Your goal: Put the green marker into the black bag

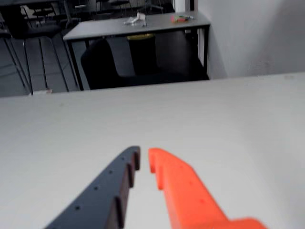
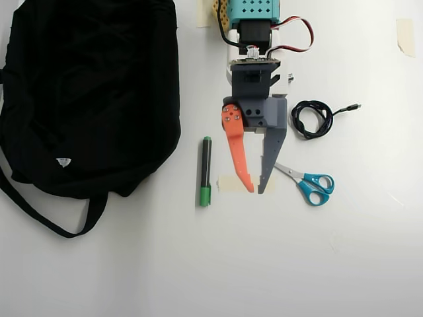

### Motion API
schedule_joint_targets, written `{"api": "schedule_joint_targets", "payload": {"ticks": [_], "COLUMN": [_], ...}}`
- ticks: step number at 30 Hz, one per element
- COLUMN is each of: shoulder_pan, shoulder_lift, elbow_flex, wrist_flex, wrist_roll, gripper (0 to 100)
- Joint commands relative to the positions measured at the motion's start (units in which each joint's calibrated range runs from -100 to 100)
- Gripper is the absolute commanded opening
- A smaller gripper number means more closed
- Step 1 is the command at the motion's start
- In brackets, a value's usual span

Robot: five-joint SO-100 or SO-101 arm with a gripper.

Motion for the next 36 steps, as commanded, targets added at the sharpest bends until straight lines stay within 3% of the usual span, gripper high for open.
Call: {"api": "schedule_joint_targets", "payload": {"ticks": [1, 26, 36], "shoulder_pan": [0.14, 0.52, 0.44], "shoulder_lift": [-0.29, -0.46, -1.62], "elbow_flex": [-2.34, 3.32, 3.14], "wrist_flex": [-1.66, -0.46, 12.29], "wrist_roll": [0.13, 0.18, 0.07], "gripper": [2, 2, 2]}}
